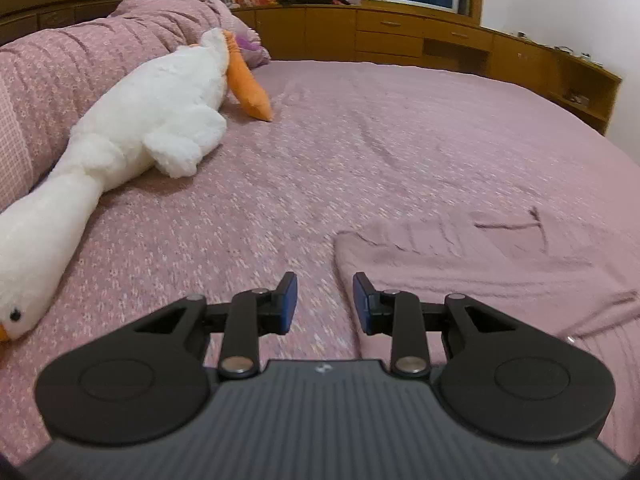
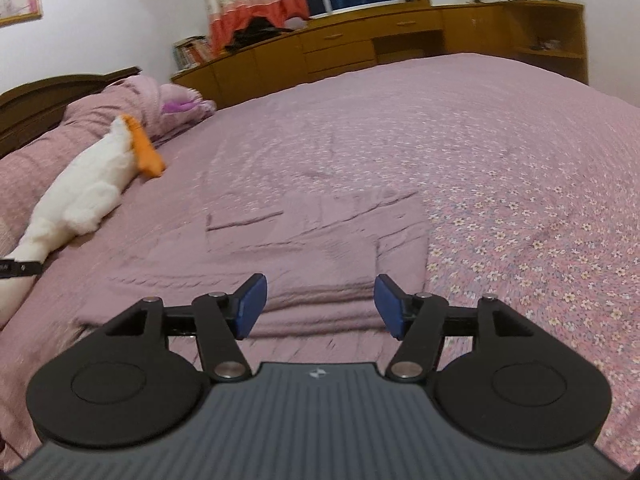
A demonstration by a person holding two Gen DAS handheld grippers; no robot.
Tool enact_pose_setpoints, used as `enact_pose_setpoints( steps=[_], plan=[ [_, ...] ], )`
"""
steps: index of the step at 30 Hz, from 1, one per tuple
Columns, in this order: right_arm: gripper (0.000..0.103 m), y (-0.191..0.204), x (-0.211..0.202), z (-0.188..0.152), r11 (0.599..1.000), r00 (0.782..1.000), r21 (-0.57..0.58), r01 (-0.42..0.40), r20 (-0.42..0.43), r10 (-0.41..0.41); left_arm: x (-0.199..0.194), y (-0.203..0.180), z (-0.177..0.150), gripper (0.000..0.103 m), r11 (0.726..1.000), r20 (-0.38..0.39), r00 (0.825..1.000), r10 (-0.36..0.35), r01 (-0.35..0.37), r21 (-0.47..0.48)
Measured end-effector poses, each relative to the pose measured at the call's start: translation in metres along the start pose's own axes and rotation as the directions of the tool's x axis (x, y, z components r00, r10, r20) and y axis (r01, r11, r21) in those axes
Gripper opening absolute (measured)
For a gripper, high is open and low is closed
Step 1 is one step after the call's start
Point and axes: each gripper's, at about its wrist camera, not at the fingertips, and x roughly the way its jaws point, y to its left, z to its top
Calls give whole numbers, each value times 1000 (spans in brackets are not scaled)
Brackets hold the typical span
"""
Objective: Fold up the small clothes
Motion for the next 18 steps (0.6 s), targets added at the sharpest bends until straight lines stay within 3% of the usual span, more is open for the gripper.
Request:
enact_pose_setpoints(
  steps=[8,18],
  plan=[
    [74,10,-42,-19,999,998,-1,-52,-24,52,-33,-25,-34,39,997,-45,998,-46,49,62],
    [76,22,-84,-39,981,991,-170,-92,-115,73,-51,-45,-80,39,989,-146,986,-86,102,106]
  ],
)
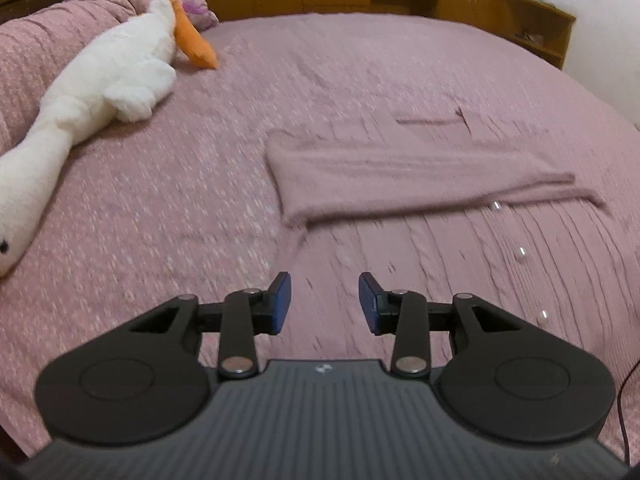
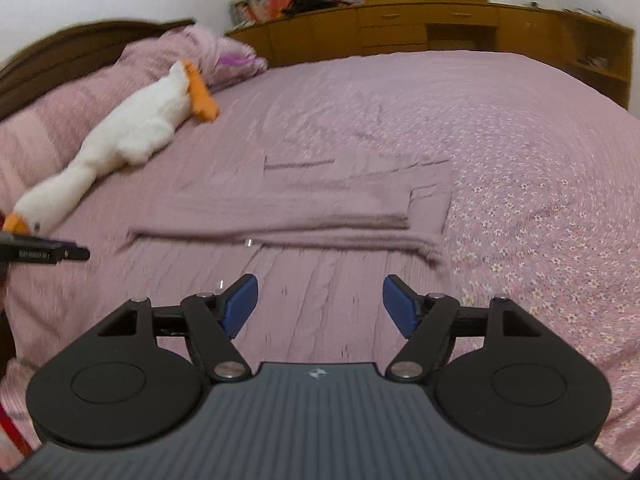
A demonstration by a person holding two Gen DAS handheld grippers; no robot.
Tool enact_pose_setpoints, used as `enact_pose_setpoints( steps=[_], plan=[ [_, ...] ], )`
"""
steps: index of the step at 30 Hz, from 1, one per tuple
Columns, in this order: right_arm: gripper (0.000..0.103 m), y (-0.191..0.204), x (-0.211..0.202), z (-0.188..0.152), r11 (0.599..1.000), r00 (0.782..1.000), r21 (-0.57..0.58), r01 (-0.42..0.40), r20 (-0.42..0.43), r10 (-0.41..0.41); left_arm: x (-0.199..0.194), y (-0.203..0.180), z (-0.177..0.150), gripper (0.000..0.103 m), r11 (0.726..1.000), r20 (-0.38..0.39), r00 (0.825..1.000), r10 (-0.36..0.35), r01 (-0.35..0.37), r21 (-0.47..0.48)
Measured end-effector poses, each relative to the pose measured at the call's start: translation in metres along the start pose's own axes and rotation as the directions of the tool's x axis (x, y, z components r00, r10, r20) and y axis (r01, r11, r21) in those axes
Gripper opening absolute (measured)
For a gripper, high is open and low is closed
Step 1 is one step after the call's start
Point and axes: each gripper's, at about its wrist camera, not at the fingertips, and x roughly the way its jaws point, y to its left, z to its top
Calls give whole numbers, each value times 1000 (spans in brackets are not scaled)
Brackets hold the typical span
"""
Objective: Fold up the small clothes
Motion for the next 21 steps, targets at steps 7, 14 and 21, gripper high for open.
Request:
enact_pose_setpoints(
  steps=[7,14,21],
  plan=[
    [76,21,-2,-28,988,995,-148,-31,-100,16,-5,-18,-25,39,998,-59,998,-21,24,51],
    [76,64,6,-54,929,974,-348,-126,-222,49,-8,-38,-44,39,992,-97,993,-66,75,99],
    [84,99,17,-70,847,959,-495,-194,-278,57,-10,-52,-57,50,985,-114,990,-85,101,140]
  ],
)
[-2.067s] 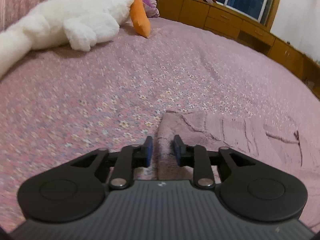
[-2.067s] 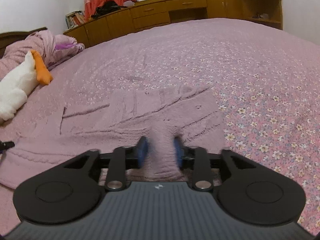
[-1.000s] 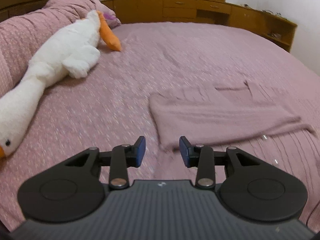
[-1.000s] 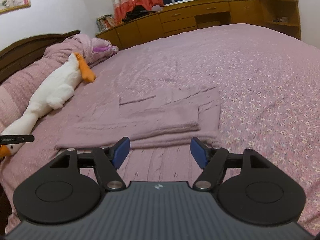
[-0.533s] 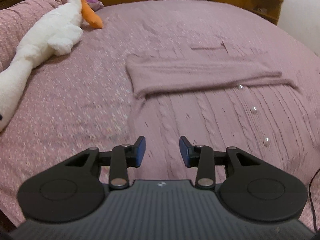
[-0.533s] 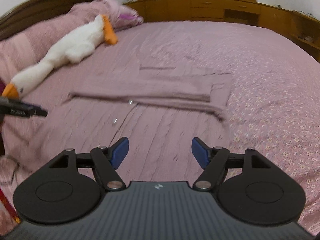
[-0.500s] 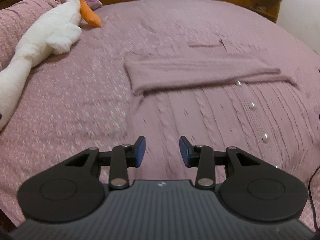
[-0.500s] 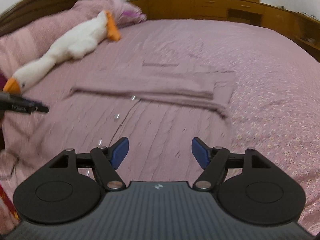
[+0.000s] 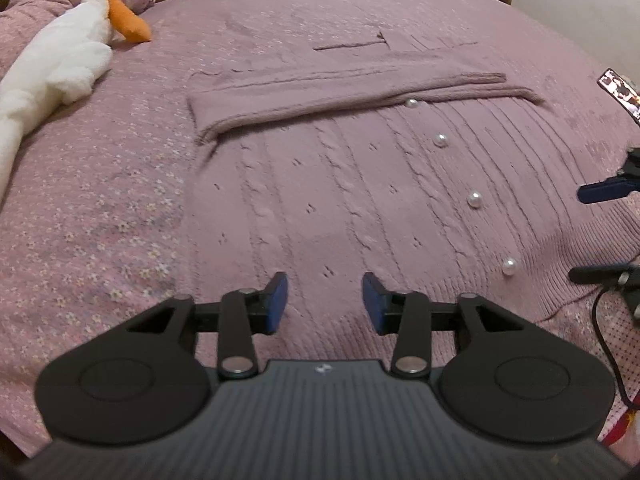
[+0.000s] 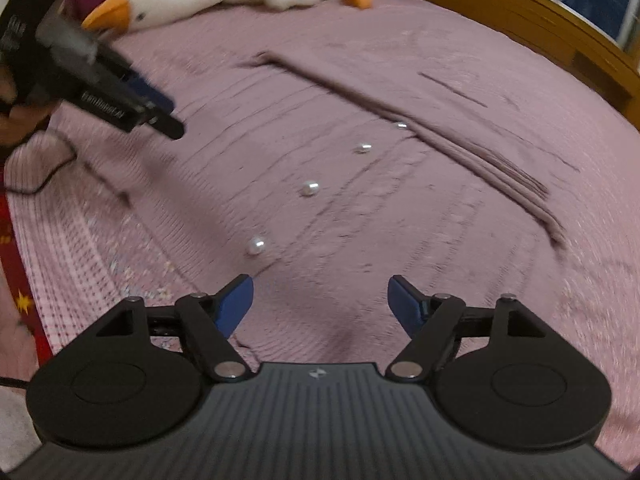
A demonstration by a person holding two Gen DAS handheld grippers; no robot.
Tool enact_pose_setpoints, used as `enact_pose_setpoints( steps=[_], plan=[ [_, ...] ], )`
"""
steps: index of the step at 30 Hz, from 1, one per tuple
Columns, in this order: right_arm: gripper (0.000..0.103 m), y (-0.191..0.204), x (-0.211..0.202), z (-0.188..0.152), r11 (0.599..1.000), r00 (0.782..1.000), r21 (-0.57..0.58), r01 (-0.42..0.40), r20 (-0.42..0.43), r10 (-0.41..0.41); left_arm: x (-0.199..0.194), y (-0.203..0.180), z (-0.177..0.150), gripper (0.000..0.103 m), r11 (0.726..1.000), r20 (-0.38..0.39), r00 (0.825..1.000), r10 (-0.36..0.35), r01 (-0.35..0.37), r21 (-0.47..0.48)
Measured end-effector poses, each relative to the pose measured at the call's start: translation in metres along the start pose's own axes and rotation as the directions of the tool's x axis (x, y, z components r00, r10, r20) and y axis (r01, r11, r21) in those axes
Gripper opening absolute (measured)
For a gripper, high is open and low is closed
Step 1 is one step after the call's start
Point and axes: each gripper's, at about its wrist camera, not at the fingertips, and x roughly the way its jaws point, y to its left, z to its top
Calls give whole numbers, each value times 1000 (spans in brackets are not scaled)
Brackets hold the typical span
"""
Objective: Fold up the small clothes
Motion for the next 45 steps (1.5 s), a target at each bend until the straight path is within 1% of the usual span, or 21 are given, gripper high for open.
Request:
enact_pose_setpoints(
  steps=[3,5,7,9,11,14,16,18,19,22,25,28,31,32,33,34,37,39,41,43,45],
  plan=[
    [88,20,8,3,994,1000,-109,-14,-25,12,-2,-5,-2,56,1000,12,1000,-1,1,18],
    [89,35,15,5,979,998,-202,-22,-62,9,-2,-7,-2,56,1000,20,1000,-1,0,23],
    [89,52,25,4,951,995,-309,-24,-103,-9,-4,-8,-2,56,1000,24,1000,-4,4,17],
    [89,63,35,2,924,990,-381,-25,-139,-30,-4,-7,-2,56,1000,27,1000,-8,8,9],
    [89,71,45,1,906,983,-424,-23,-176,-57,-5,-7,-2,56,1000,30,999,-11,11,2],
    [90,76,54,5,895,975,-446,18,-189,-114,-6,-7,-3,56,1000,32,999,-11,11,8],
    [90,72,59,10,892,966,-446,79,-186,-179,-5,-7,-3,56,1000,31,999,-9,9,10],
    [90,67,67,10,866,944,-470,171,-174,-281,-4,-7,-3,56,1000,29,1000,-12,12,7],
    [90,64,69,10,859,937,-473,195,-168,-305,-4,-7,-3,56,1000,28,1000,-15,14,6],
    [88,54,67,14,876,931,-413,250,-145,-334,-2,-9,-3,56,1000,23,1000,-20,20,8],
    [88,45,55,18,869,922,-374,324,-81,-378,-1,-12,-6,56,999,15,999,-41,41,22],
    [88,31,43,21,889,928,-312,335,-52,-368,3,-18,-9,56,997,5,998,-61,61,52],
    [88,29,38,21,886,925,-292,359,-14,-379,5,-24,-13,57,993,-6,997,-78,78,87],
    [87,29,33,22,882,920,-283,378,8,-392,5,-26,-14,59,992,-10,996,-83,84,98],
    [86,27,29,25,877,914,-272,396,27,-405,6,-29,-16,66,989,-14,996,-90,91,113],
    [86,23,25,28,874,908,-256,413,45,-416,5,-32,-17,70,987,-12,995,-95,96,128],
    [86,11,16,37,878,899,-193,439,77,-432,4,-41,-21,70,976,2,994,-106,104,189],
    [84,12,14,30,882,894,-149,448,91,-438,4,-46,-23,70,969,7,995,-103,99,225],
    [82,7,8,34,889,894,-108,446,100,-437,4,-51,-24,70,963,12,996,-91,85,255],
    [81,6,9,32,897,898,-75,437,102,-429,8,-54,-23,70,960,18,998,-62,55,276],
    [76,7,10,27,904,903,-53,423,99,-417,13,-55,-21,70,959,21,999,-25,18,282]
  ],
)
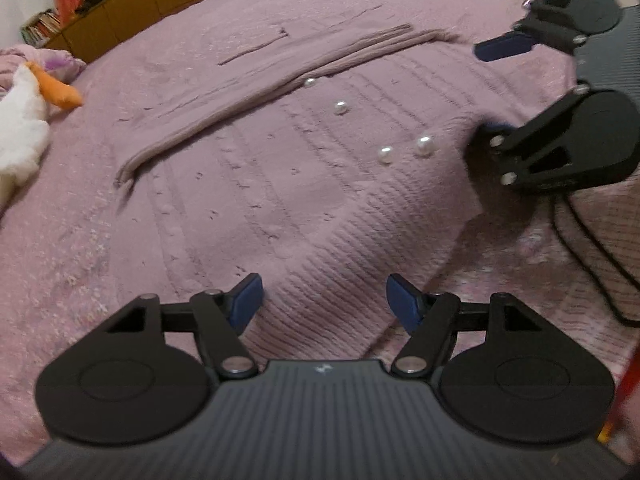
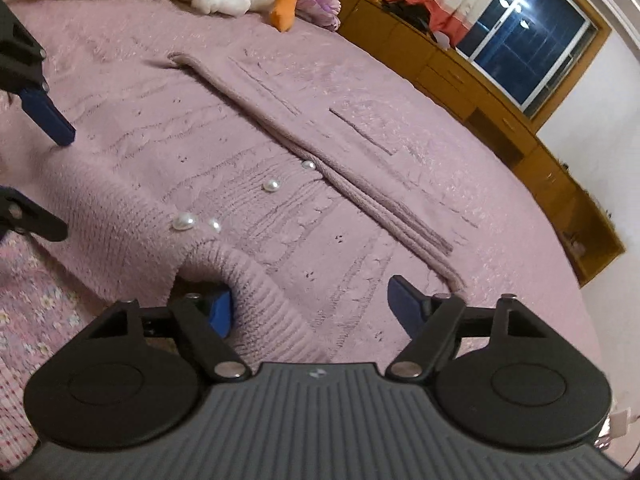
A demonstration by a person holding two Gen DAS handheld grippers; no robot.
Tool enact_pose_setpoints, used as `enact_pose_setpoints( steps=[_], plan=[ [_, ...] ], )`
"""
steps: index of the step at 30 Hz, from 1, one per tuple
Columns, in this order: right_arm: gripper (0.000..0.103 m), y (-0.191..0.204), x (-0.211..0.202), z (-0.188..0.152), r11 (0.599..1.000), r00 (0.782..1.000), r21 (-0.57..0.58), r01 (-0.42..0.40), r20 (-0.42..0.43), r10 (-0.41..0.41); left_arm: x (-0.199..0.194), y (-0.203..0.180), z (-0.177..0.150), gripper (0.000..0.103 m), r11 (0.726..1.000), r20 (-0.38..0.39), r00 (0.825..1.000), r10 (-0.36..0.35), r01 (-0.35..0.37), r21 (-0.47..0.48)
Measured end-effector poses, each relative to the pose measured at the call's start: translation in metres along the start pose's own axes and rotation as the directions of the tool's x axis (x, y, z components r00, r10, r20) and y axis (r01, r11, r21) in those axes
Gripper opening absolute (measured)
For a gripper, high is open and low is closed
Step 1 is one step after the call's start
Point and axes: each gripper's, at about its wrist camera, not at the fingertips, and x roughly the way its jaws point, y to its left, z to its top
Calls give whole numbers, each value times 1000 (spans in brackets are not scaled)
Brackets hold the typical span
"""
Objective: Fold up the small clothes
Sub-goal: 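Grasp the hem with the left gripper while the right gripper grasps the hem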
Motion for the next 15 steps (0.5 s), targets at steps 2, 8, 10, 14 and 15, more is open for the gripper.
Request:
enact_pose_setpoints(
  steps=[2,8,10,14,15],
  plan=[
    [72,-4,3,-2,1000,1000,24,-15,-3,15,4,2,2,70,1000,-5,1000,22,-22,-8],
    [48,5,11,-12,992,997,106,-74,-9,75,10,10,5,51,999,0,1000,-9,9,-41],
    [38,2,13,-13,983,993,147,-108,-22,113,10,14,7,23,996,2,999,-44,44,-73],
    [21,0,15,-10,973,989,185,-141,-21,147,4,17,14,12,994,35,998,-55,58,-93],
    [19,0,15,-9,971,989,190,-142,-15,148,2,18,16,12,993,45,998,-54,58,-102]
  ],
)
